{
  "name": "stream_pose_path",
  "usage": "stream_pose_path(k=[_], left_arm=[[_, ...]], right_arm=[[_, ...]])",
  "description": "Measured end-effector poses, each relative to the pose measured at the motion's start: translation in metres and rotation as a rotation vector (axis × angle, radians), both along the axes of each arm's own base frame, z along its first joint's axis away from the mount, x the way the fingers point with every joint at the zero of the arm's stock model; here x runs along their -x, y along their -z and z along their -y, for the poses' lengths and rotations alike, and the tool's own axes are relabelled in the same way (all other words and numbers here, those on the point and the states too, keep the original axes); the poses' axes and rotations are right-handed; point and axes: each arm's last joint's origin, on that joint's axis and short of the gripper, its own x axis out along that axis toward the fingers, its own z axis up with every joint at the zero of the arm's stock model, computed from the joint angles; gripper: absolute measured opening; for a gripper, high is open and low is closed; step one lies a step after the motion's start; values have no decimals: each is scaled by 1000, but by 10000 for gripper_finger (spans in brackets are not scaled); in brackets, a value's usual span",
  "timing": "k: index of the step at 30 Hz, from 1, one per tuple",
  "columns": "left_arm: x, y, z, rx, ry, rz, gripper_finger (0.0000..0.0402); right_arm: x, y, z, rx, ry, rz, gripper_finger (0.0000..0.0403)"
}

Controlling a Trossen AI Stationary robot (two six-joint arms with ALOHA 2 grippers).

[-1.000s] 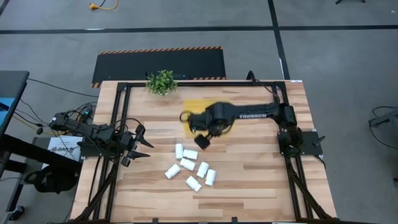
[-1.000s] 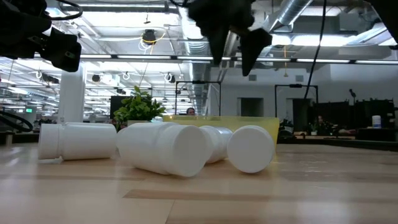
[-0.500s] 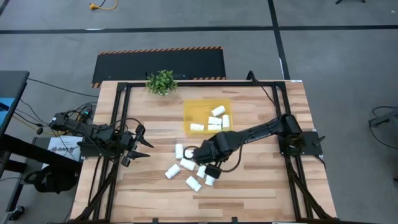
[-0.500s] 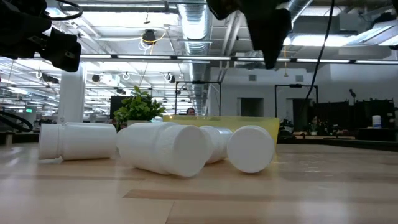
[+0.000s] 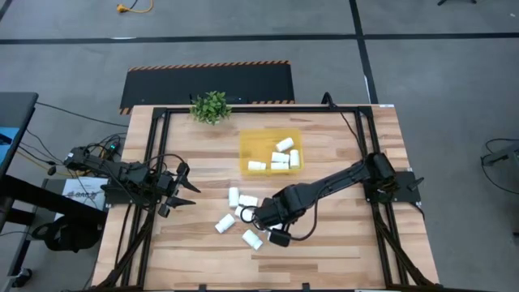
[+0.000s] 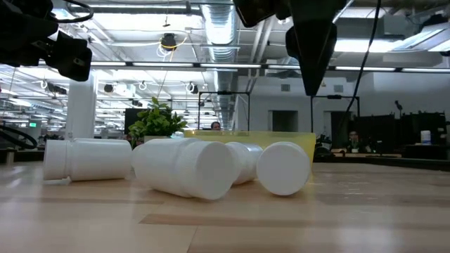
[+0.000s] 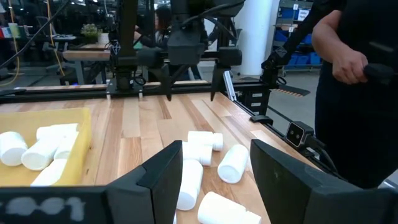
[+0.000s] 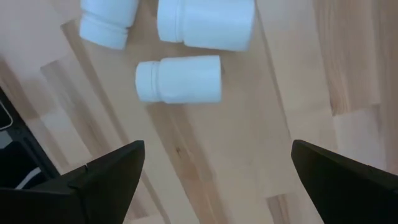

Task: Pick and place pill bottles into a basket
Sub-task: Put the white pill bottle into the yellow bin

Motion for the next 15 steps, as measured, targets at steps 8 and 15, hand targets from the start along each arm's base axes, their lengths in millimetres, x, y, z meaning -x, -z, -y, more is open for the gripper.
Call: stream_pose_path(k=[8,15], left_arm=[[0,0,0,0,0,0,177],[0,0,0,0,0,0,177]], right_arm=[[1,0,-7,4,-44,26,400],[1,0,-20,40,-30,91,400]])
